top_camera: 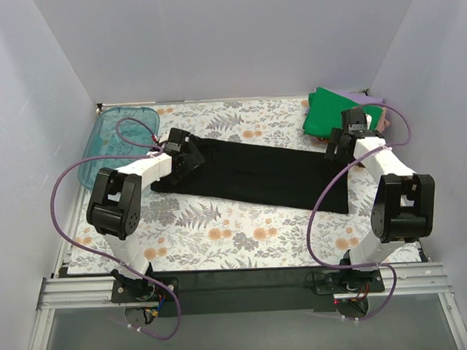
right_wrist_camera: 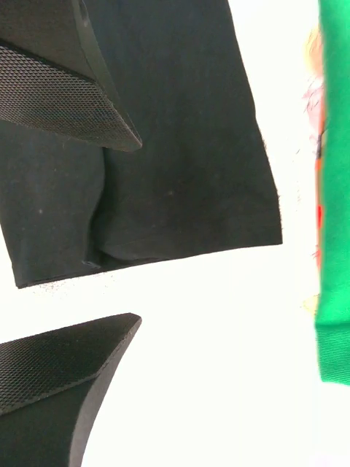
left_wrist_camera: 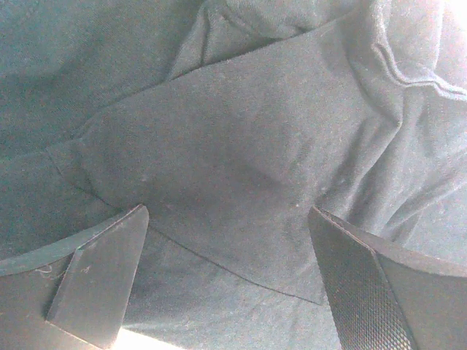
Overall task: Fold and stack the t-shirts
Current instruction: Fold the tshirt
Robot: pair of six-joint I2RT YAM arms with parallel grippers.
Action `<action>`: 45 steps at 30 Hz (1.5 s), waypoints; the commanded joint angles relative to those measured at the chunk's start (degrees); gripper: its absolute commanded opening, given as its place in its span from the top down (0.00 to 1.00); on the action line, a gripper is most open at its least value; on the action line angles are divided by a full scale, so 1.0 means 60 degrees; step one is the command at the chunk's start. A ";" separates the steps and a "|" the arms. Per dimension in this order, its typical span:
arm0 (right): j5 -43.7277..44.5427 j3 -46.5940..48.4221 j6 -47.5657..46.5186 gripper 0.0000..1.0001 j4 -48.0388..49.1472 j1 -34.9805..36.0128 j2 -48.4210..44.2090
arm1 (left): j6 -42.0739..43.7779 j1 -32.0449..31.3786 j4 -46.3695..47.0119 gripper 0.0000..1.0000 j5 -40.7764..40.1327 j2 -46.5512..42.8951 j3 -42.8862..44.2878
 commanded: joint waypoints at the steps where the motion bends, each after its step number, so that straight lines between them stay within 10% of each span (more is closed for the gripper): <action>1: -0.0239 0.0372 -0.0320 0.01 -0.0177 0.0028 -0.0373 | 0.0299 0.0213 -0.0533 0.08 -0.0155 0.0676 0.0014; 7: -0.4416 -0.0857 -0.0453 0.02 0.1110 0.0480 -0.0024 | 0.0563 0.0227 -0.0664 0.09 0.0212 0.1890 0.1548; 14: -0.4579 -0.1370 0.0044 0.02 0.1230 0.0979 0.1180 | 0.1411 0.0228 -0.1572 0.09 0.0094 0.4058 0.4841; 24: -0.4783 -0.5514 0.1933 0.01 0.1083 0.3423 -0.2040 | 0.2643 0.0213 -0.1866 0.05 0.1132 0.7295 1.0628; 32: -0.5647 -0.6675 0.3983 0.02 0.1858 0.6778 -0.3376 | 0.2131 0.0213 -0.0666 0.02 0.2234 0.8293 1.1367; 45: -0.5884 -0.4346 0.4205 0.02 0.2562 1.0089 -0.2132 | 0.0769 0.0169 -0.0240 0.02 0.2030 0.8924 1.1867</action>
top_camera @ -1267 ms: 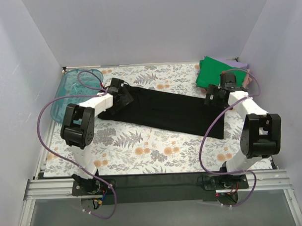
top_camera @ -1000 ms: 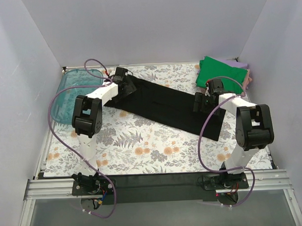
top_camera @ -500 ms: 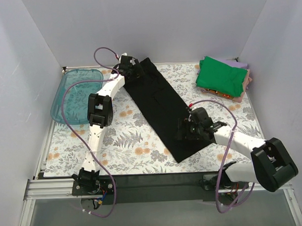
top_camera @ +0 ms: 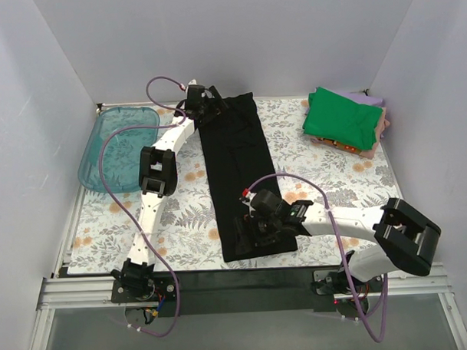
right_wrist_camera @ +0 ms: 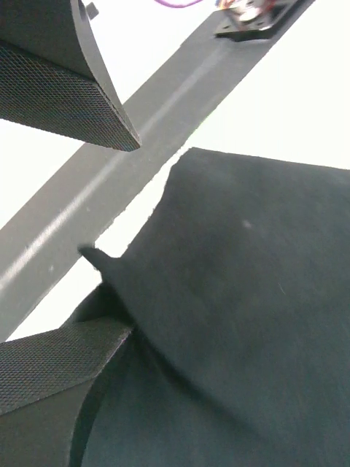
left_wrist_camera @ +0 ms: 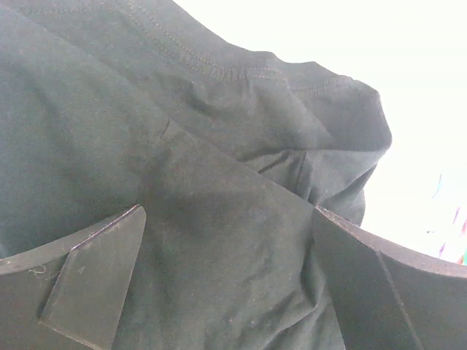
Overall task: Fold and stack the t-shirts
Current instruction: Fold the tshirt
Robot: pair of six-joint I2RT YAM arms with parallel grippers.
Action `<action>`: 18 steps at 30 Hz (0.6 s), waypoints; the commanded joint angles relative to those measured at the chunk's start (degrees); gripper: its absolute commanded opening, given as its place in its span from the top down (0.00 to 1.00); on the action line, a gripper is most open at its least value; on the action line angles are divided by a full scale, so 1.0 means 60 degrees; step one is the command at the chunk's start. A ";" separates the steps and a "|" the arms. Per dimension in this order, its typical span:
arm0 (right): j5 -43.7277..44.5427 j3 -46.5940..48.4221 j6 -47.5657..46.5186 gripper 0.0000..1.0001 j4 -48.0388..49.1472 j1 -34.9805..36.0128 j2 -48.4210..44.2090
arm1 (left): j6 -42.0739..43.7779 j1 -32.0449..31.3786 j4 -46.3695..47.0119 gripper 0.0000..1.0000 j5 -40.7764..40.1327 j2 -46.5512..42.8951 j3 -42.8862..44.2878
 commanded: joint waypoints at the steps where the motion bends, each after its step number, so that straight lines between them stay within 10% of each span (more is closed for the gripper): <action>1: -0.0222 0.0456 0.0464 0.02 -0.0582 0.0608 0.0145 | -0.0481 0.0001 -0.0834 0.02 -0.0244 0.0349 -0.0385; 18: 0.5123 0.1264 0.1314 0.02 -0.4141 0.0728 -0.2958 | -0.0114 -0.0964 -0.3629 0.02 -0.1064 -0.5786 -0.2856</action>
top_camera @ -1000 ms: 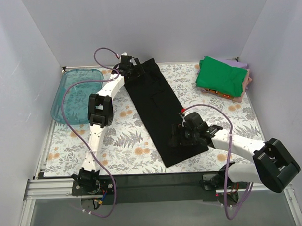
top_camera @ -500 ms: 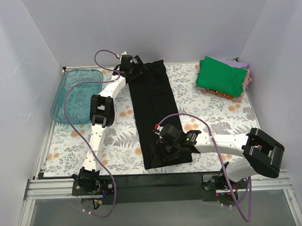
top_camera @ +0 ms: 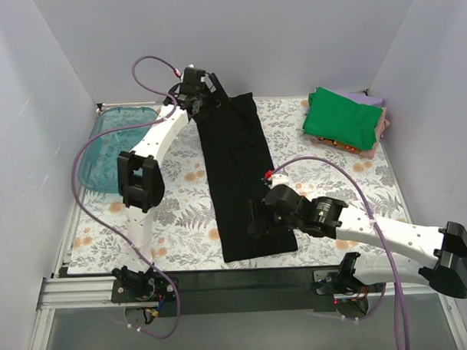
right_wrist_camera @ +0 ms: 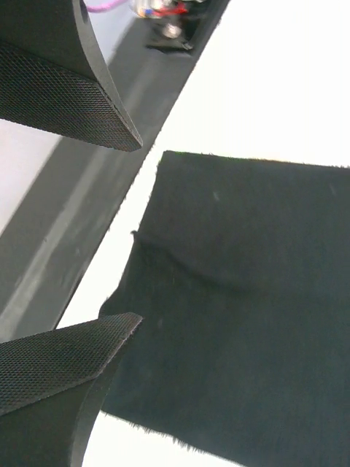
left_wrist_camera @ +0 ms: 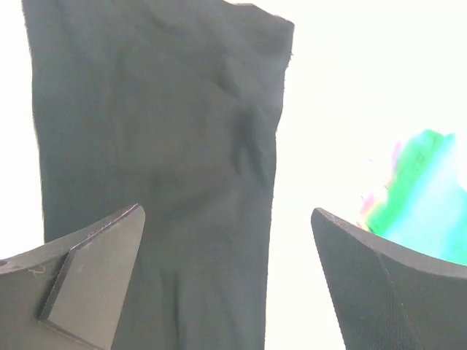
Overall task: Fold and stack the t-shirts
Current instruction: Fold the tshirt
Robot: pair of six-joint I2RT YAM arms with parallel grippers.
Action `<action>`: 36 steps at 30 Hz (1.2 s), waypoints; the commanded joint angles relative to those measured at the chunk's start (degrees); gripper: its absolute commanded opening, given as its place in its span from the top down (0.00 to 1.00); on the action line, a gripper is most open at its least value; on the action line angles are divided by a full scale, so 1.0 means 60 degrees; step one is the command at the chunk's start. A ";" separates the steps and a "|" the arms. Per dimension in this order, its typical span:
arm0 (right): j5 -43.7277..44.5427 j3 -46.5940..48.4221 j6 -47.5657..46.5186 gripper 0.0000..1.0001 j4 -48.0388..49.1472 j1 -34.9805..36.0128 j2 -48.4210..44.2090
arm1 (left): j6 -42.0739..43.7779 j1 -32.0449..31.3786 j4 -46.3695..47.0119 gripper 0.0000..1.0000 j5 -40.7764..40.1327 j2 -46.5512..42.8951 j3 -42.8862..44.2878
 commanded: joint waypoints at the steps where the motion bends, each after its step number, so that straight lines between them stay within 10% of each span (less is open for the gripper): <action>1: 0.1394 -0.0565 0.0509 0.01 -0.0808 -0.0162 -0.0636 | -0.0092 -0.0448 -0.1477 0.02 -0.0438 -0.2444 -0.1270; 9: 0.1836 -0.1680 0.0232 0.02 -0.1072 -0.1126 -0.1838 | -0.2977 -0.4106 -0.0631 0.02 -0.1931 -0.8420 -1.0433; 14: 0.1030 -0.2280 -0.0091 0.02 -0.1160 -0.2138 -0.2203 | -0.4928 -0.6039 -0.1626 0.02 -0.1846 -1.0238 -1.2932; 28: -0.0186 -0.3789 0.0040 0.17 -0.0809 -0.2638 -0.2585 | -0.6613 -0.7612 -0.1127 0.19 -0.1888 -0.9671 -1.4240; 36: -0.0509 -0.4215 0.0011 0.37 -0.0369 -0.2652 -0.2542 | -0.6671 -0.7597 -0.0997 0.51 -0.1831 -0.8383 -1.4078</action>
